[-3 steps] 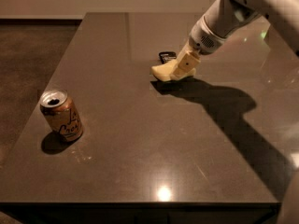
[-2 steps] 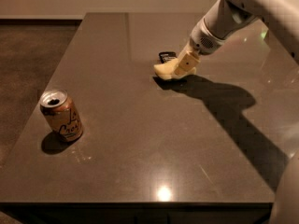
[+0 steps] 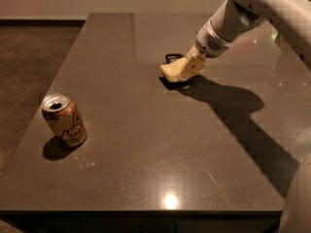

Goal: Move sponge near rxbar chocolate

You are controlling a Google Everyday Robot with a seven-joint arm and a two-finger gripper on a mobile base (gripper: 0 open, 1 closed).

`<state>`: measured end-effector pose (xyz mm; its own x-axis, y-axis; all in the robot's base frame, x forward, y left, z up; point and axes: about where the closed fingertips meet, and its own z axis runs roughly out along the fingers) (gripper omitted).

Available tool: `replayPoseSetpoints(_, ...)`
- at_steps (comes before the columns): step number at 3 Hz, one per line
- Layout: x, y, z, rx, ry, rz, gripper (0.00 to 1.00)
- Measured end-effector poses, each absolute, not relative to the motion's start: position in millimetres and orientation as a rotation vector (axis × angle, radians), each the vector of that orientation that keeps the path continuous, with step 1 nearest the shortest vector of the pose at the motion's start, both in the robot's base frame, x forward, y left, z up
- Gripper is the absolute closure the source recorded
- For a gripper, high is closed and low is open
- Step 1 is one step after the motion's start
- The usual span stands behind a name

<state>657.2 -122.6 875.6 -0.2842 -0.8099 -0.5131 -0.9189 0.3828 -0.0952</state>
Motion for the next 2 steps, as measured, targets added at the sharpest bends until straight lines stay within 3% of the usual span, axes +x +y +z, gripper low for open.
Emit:
replayPoseSetpoints(1, 657.4, -121.0, 873.8, -1.487, 2.164, 0.303, 0.00)
replayPoseSetpoints(2, 657.4, -120.9, 873.7, -1.488, 2.164, 0.303, 0.00)
